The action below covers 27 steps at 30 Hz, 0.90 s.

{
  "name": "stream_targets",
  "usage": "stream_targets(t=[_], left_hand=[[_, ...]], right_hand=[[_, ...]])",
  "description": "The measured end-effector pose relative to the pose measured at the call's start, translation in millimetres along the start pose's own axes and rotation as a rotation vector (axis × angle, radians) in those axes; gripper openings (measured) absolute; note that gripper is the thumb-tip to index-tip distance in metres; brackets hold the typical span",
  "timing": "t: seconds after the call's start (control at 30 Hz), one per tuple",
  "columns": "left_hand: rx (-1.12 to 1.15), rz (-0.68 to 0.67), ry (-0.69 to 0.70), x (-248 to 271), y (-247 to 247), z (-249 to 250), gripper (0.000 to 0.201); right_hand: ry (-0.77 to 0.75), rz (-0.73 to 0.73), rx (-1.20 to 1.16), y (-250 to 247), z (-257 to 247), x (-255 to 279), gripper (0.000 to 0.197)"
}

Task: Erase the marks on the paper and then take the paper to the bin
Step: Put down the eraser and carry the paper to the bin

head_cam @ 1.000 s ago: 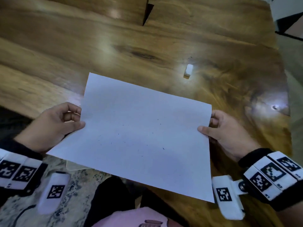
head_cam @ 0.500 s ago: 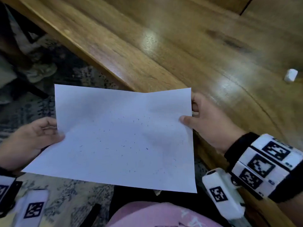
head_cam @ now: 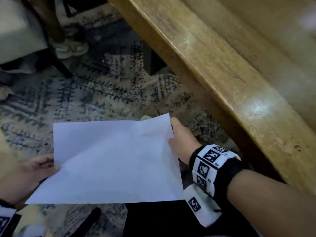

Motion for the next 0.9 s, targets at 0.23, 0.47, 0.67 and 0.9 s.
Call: stream_targets(t=[0.23,0.47,0.67,0.9], left_hand=[[0.017,0.098,-0.095,-5,50,-7,0.014],[0.163,0.095,-0.229,-36,74,-45,0.031],[0.034,0.109,-0.008,-34,127,4,0.035],[-0.211,0.196,0.099,-34,175,40,0.026]], right_hand=[[0.145,-0.119,0.067,53,71,-95,0.072],[0.157,-0.148,0.078,105,126,-166,0.075],[0.12,-0.141,0.255,119,147,-212,0.079],[-0.167,-0.307,0.283,143,110,-175,0.065]])
Point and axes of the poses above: each hand's wrist, its own x-axis away from the middle knuckle, its own y-axis out of the palm, z = x × y, the point moved 9 cm from there along -x, towards the middle knuckle, and after that the axes turned 1 degree about -z, right-handed, at the moved point
